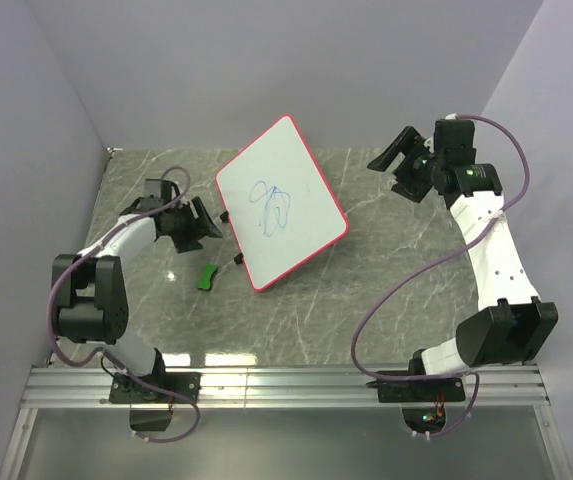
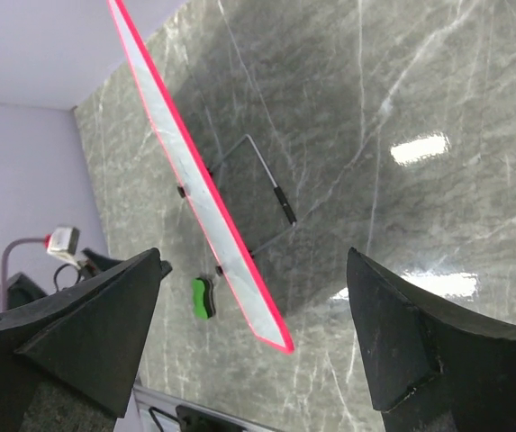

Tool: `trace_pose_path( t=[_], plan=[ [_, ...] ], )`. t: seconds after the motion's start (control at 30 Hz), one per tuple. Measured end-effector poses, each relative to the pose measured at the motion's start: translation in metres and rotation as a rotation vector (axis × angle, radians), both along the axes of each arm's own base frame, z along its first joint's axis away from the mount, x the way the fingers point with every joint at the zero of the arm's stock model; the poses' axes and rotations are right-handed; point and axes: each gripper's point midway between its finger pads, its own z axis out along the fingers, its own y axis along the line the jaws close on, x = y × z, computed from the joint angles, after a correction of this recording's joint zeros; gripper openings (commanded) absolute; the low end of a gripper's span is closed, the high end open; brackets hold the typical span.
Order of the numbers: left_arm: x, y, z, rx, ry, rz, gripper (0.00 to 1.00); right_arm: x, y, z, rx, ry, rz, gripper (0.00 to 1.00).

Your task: Erase the whiteboard

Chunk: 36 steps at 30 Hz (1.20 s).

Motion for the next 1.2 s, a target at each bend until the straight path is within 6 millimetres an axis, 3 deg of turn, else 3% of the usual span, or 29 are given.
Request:
trace_pose_path(
  t=[0.1,0.17,0.3,0.37,0.47,0.73,1.0,1.1,1.2],
  plan=[
    [-0.008,-0.013,-0.016,0.04,0.038,-0.056,0.47,-0.003,-0.001,-0.004,-0.007,0.018,0.003,0.89],
    [-0.013,-0.016,-0.024,0.073,0.058,-0.079,0.44,-0.005,-0.001,-0.006,-0.012,0.027,0.004,0.89],
    [-0.018,-0.014,-0.03,0.13,0.07,-0.084,0.52,-0.006,-0.002,-0.013,-0.022,0.04,0.006,0.89],
    [-0.022,-0.011,-0.032,0.157,0.071,-0.08,0.62,-0.008,-0.002,-0.02,-0.027,0.054,0.01,0.89],
    [-0.028,-0.007,-0.032,0.188,0.077,-0.074,0.66,-0.01,-0.003,-0.028,-0.035,0.076,0.017,0.89],
    [-0.034,0.0,-0.025,0.235,0.055,-0.056,0.62,-0.001,-0.003,-0.051,-0.063,0.125,0.04,0.89],
    [-0.063,-0.006,-0.049,0.257,0.13,-0.09,0.62,0.007,-0.002,-0.067,-0.077,0.157,0.065,0.89],
    [-0.068,-0.006,-0.057,0.274,0.162,-0.097,0.55,0.012,-0.001,-0.059,-0.078,0.133,0.074,0.89],
    [-0.071,-0.003,-0.072,0.296,0.21,-0.095,0.37,0.016,0.0,-0.054,-0.075,0.112,0.084,0.89]
  ],
)
